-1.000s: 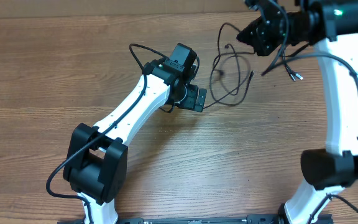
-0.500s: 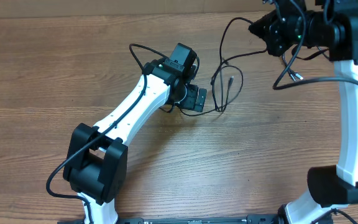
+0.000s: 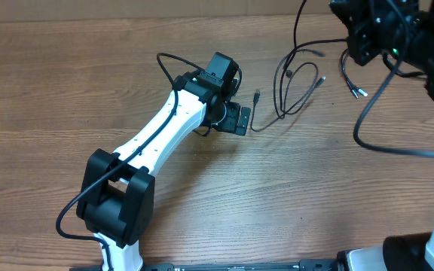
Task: Untangle cables
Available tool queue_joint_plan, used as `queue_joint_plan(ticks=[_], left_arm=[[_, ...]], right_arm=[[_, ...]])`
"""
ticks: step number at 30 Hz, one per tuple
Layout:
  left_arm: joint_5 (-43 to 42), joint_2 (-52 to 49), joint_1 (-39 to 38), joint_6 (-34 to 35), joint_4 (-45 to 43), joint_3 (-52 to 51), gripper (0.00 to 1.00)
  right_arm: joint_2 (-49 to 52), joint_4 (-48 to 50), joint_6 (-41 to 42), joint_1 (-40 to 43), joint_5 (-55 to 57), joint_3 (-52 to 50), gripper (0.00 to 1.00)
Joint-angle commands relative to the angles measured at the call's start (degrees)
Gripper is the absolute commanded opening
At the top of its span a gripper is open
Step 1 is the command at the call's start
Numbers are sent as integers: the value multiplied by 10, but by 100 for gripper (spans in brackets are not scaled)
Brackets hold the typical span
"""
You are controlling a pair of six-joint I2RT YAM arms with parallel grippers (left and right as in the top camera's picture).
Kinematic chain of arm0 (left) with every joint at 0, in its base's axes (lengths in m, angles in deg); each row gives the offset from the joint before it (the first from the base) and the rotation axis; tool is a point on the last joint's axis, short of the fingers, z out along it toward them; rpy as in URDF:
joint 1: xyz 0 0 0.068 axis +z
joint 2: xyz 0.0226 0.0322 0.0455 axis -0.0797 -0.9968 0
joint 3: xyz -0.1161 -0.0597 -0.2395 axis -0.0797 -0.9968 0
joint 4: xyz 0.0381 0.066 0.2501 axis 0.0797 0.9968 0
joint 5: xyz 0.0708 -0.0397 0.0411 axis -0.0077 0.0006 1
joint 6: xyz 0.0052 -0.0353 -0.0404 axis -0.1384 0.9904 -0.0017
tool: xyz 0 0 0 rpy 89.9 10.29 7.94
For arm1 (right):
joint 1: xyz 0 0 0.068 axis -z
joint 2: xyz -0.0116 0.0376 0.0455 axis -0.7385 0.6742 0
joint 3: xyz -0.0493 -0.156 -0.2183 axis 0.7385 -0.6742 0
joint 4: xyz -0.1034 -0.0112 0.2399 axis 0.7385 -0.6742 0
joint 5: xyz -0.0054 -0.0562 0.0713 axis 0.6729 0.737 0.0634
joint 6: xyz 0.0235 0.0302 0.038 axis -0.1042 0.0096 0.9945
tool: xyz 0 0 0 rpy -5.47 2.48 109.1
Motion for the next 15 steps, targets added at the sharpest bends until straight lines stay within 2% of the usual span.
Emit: queue_joint_plan(ticks=[1, 15], left_arm=[[-5, -1, 2, 6, 0, 1, 100], [-4, -1, 2, 6, 0, 1, 100]], right_arm=[[-15, -3, 3, 0, 9, 17, 4], [-14, -23, 14, 0, 23, 17, 4]])
